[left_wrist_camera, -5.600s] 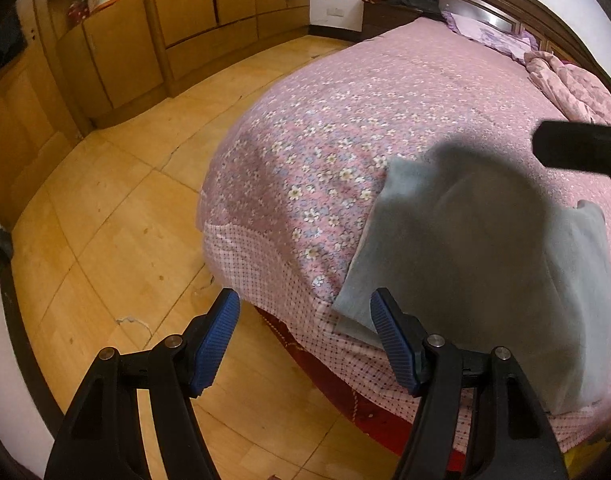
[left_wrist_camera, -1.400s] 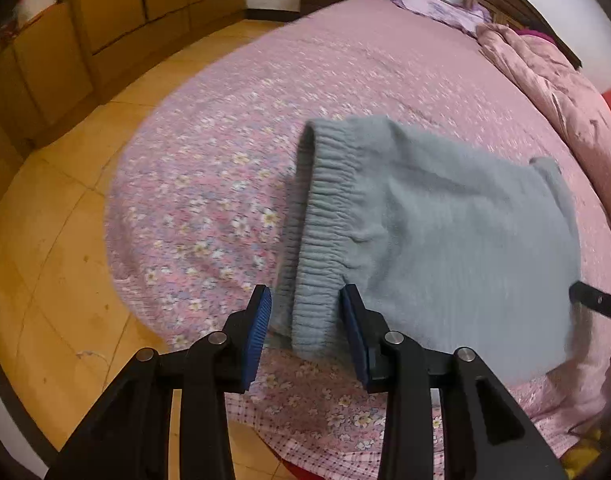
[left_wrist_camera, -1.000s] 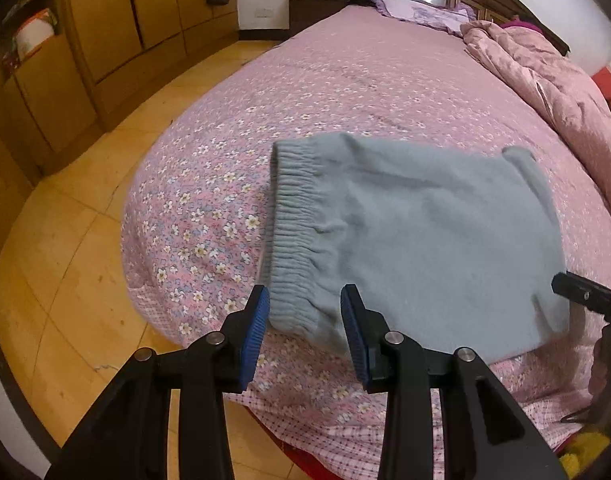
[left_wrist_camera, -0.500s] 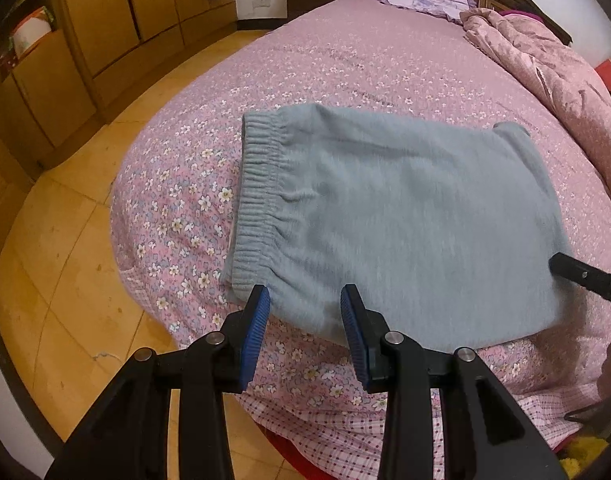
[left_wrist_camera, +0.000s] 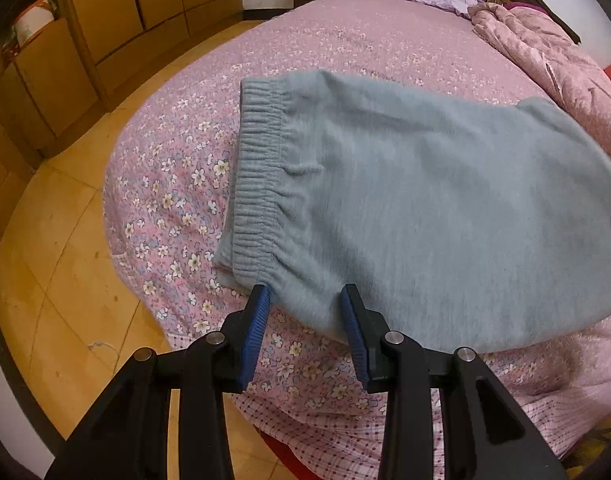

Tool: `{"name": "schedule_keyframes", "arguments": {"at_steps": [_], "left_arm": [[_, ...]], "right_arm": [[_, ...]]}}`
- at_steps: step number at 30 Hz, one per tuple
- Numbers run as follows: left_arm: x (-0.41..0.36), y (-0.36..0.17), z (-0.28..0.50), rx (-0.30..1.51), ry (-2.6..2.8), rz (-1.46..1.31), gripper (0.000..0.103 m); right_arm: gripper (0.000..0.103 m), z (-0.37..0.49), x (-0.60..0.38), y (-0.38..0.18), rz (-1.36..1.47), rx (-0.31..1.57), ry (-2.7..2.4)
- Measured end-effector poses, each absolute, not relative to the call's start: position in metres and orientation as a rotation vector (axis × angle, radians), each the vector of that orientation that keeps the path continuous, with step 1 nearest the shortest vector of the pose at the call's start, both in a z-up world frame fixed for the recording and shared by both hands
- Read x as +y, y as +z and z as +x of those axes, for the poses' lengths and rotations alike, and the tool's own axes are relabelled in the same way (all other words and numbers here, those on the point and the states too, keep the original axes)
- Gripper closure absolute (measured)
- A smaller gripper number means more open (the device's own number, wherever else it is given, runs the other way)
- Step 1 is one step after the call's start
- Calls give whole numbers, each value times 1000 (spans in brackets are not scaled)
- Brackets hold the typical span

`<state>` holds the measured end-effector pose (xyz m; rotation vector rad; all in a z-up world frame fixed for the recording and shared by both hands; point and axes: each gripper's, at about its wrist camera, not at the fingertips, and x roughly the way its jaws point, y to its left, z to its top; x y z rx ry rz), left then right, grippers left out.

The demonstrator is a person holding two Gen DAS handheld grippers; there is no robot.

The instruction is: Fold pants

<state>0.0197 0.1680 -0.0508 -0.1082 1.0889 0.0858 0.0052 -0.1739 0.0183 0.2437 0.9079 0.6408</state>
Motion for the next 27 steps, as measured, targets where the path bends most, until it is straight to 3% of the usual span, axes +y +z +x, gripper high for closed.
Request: {"name": "schedule_keyframes", "arguments": {"at_steps": [13,27], "left_arm": [[196,-23,16,1031,140,-100,73],[238,-29,31,1037,204,-113,73]], "right_arm": [[93,4,-107,79,67,807,796],[93,17,-31,81,-1,818,967]]}}
